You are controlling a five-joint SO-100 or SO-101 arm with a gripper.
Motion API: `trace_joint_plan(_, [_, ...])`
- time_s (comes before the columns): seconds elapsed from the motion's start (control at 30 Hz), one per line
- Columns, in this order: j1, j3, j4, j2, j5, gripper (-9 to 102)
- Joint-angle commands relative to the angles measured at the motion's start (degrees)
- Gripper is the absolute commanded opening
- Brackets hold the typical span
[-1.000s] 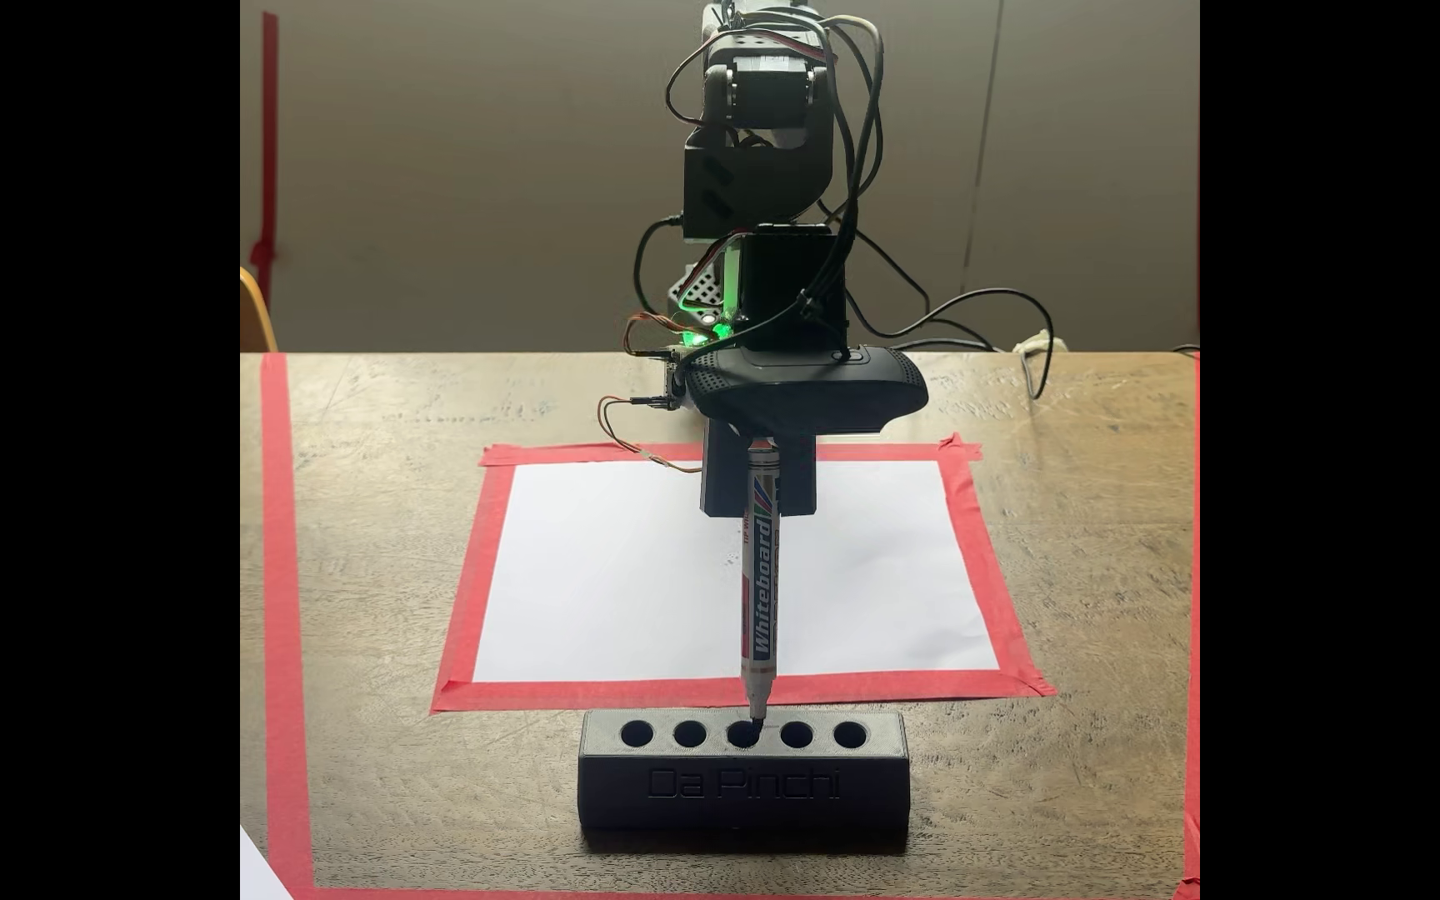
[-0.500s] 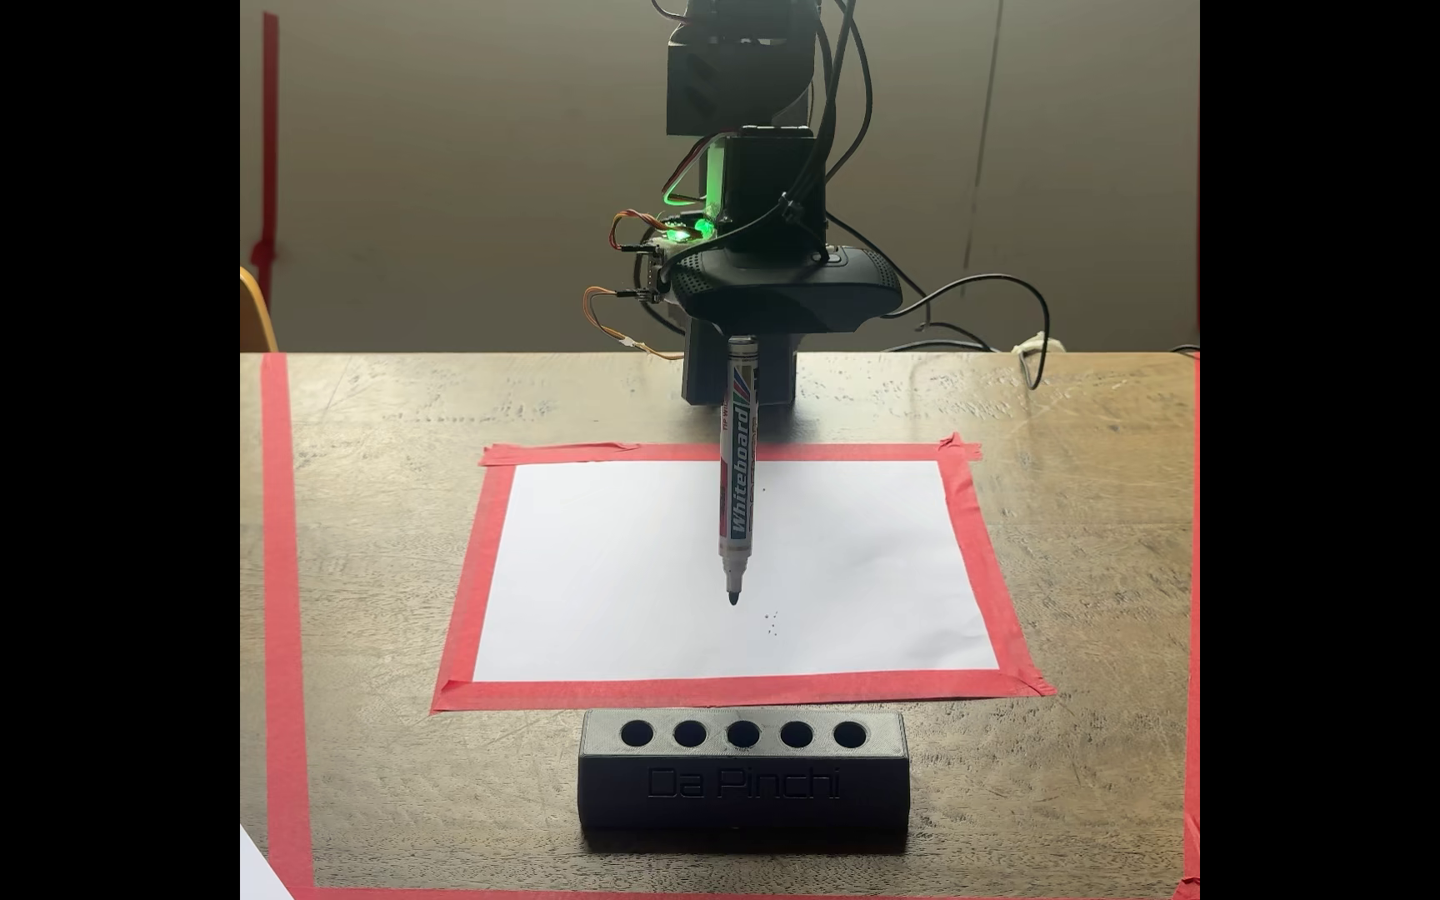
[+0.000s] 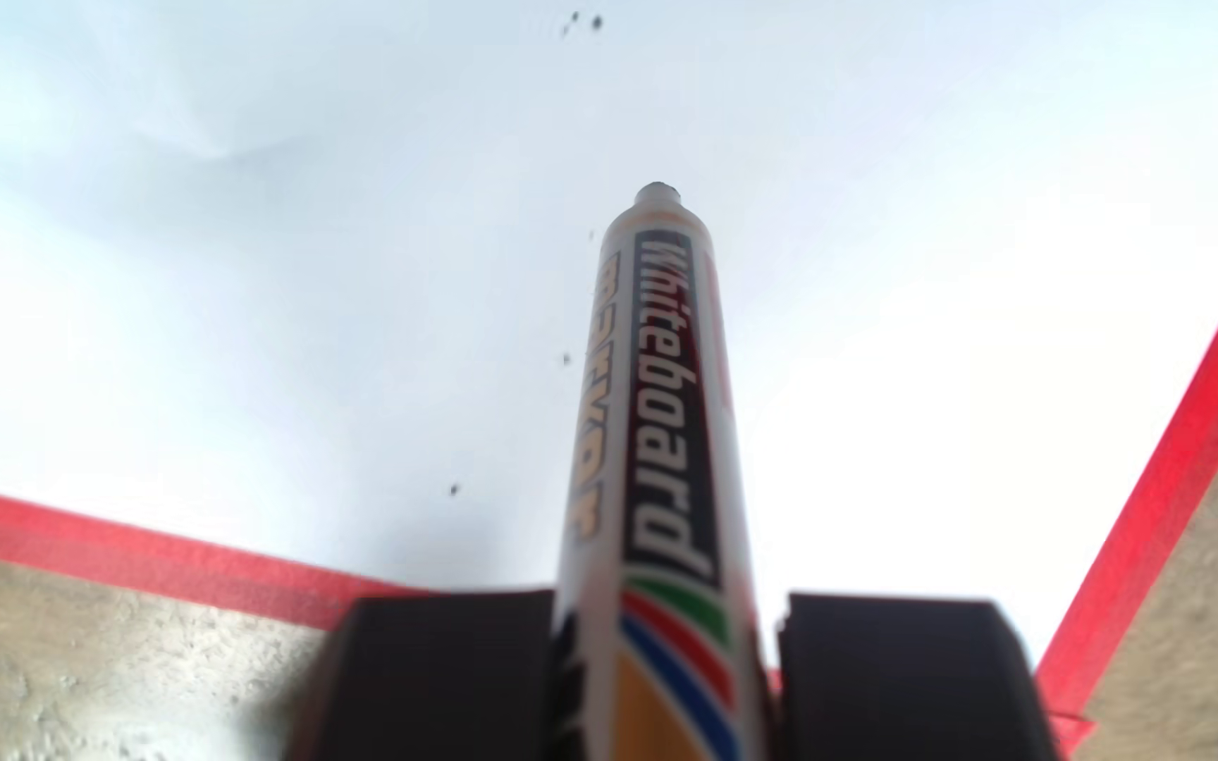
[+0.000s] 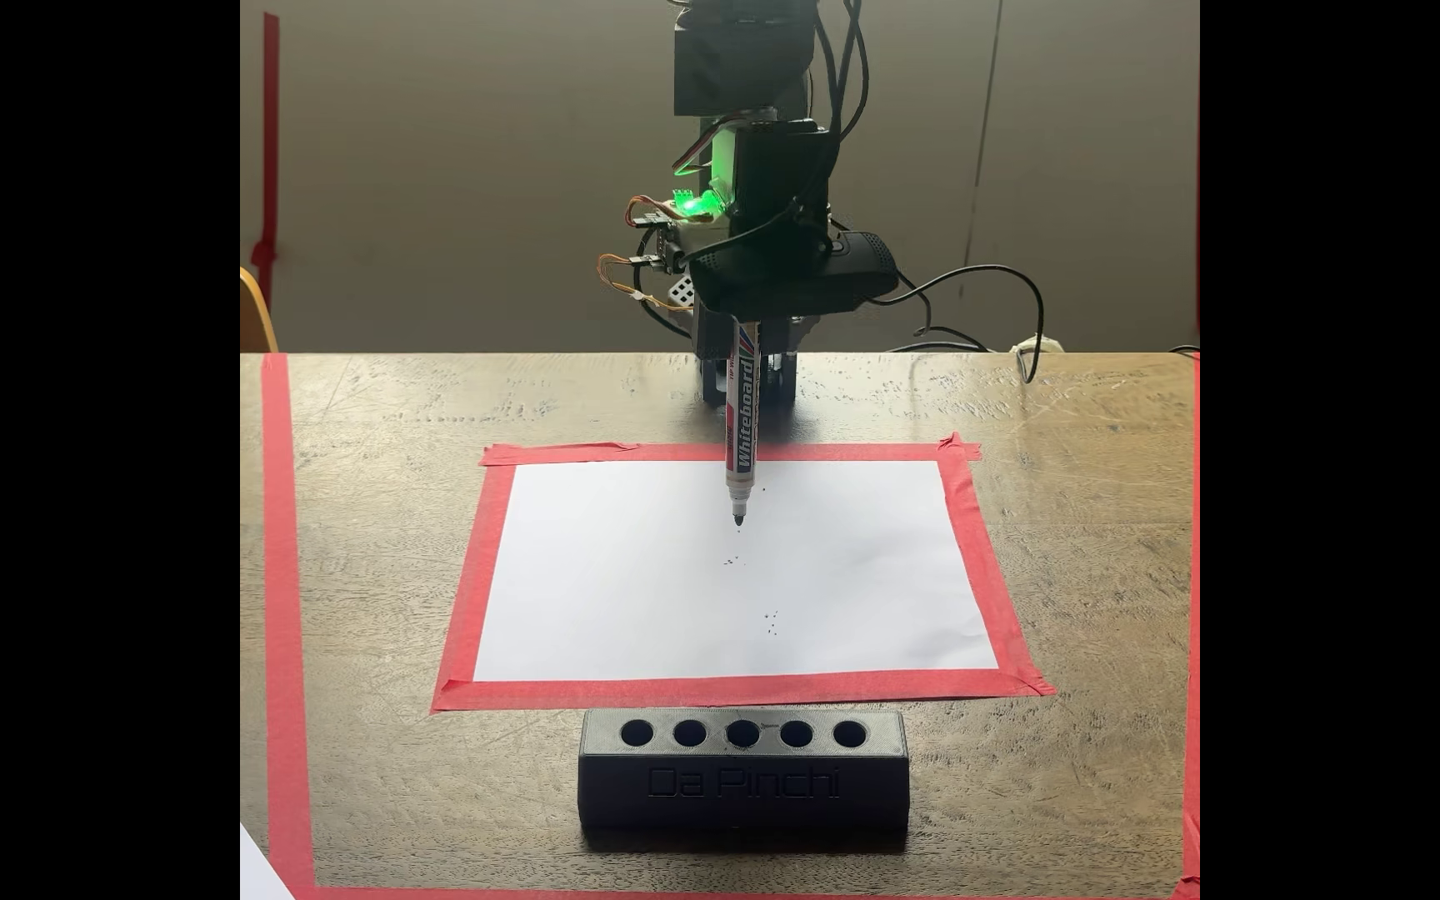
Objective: Pick up a pen
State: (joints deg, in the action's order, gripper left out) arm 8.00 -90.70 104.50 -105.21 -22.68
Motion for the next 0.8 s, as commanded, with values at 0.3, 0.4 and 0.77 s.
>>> trace_joint_plan(0.3, [0.18, -8.53, -0.26, -7.82, 0.53, -1])
trace_joint_plan(0.4, [0.18, -8.61, -1.85, -7.73, 0.62, -1])
trace_joint_plan(0.77, [0.18, -8.61, -3.43, -7.65, 0.7, -1])
